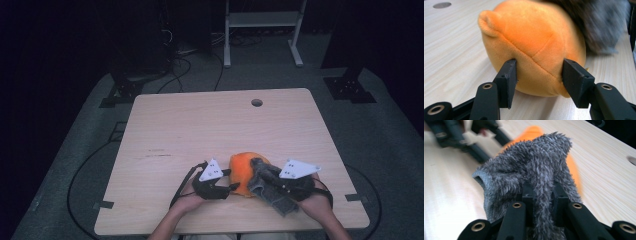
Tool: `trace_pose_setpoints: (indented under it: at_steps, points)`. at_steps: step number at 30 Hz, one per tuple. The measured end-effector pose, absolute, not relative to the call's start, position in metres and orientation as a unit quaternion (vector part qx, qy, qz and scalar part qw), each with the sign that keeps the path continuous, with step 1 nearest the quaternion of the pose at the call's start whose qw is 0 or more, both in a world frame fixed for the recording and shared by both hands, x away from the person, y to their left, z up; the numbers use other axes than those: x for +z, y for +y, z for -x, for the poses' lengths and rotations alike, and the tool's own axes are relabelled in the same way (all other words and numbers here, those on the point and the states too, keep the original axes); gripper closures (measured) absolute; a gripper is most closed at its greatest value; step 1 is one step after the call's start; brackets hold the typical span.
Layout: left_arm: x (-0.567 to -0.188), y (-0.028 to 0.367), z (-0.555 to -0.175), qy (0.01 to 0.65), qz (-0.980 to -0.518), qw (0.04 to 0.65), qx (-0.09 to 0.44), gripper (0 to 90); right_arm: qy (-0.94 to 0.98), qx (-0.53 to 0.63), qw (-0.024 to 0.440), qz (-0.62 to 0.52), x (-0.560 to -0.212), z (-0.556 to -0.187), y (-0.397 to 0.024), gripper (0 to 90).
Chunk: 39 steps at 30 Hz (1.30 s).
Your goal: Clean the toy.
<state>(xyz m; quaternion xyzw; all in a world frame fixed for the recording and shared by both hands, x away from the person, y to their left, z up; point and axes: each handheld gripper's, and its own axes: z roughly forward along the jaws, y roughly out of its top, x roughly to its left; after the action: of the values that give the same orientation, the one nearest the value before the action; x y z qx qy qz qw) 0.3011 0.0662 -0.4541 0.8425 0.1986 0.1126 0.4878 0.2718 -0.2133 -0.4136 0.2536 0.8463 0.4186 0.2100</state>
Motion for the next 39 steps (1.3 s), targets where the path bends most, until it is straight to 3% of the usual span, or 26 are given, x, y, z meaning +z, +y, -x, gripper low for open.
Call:
trace_pose_setpoints:
  at_steps: [3, 6, 11, 14, 17, 21, 27, 29, 33, 36, 39]
  points:
    - [-0.453, 0.066, -0.3, 0.197, -0.839, 0.494, 0.113, 43.6, 0.843, 0.421, 0.202, -0.268, -0.415, -0.276, -0.22, 75.8]
    - [-0.449, 0.066, -0.304, 0.226, -0.823, 0.508, 0.119, 24.2, 0.851, 0.414, 0.19, -0.261, -0.418, -0.277, -0.221, 75.8]
    - [-0.45, 0.055, -0.299, 0.208, -0.827, 0.506, 0.132, 33.0, 0.853, 0.415, 0.184, -0.257, -0.41, -0.275, -0.223, 75.8]
    - [-0.448, 0.044, -0.283, 0.135, -0.846, 0.484, 0.179, 34.1, 0.849, 0.456, 0.158, -0.217, -0.389, -0.269, -0.205, 75.9]
    - [-0.448, 0.042, -0.278, 0.119, -0.852, 0.472, 0.193, 34.1, 0.857, 0.443, 0.165, -0.204, -0.384, -0.269, -0.193, 75.9]
    - [-0.451, 0.048, -0.28, 0.125, -0.856, 0.466, 0.185, 34.6, 0.86, 0.437, 0.157, -0.211, -0.39, -0.277, -0.193, 76.1]
    - [-0.453, 0.054, -0.285, 0.138, -0.857, 0.467, 0.168, 34.4, 0.838, 0.444, 0.154, -0.279, -0.403, -0.29, -0.231, 76.1]
    - [-0.454, 0.055, -0.285, 0.132, -0.857, 0.468, 0.169, 31.8, 0.831, 0.447, 0.14, -0.3, -0.41, -0.295, -0.241, 76.1]
    - [-0.446, 0.057, -0.288, 0.151, -0.851, 0.485, 0.137, 16.5, 0.828, 0.452, 0.133, -0.305, -0.415, -0.291, -0.242, 76.1]
    - [-0.436, 0.06, -0.294, 0.199, -0.819, 0.528, 0.104, 12.5, 0.838, 0.456, 0.126, -0.271, -0.411, -0.28, -0.232, 76.1]
    - [-0.437, 0.059, -0.296, 0.211, -0.821, 0.521, 0.098, 10.1, 0.848, 0.461, 0.11, -0.239, -0.408, -0.273, -0.226, 76.0]
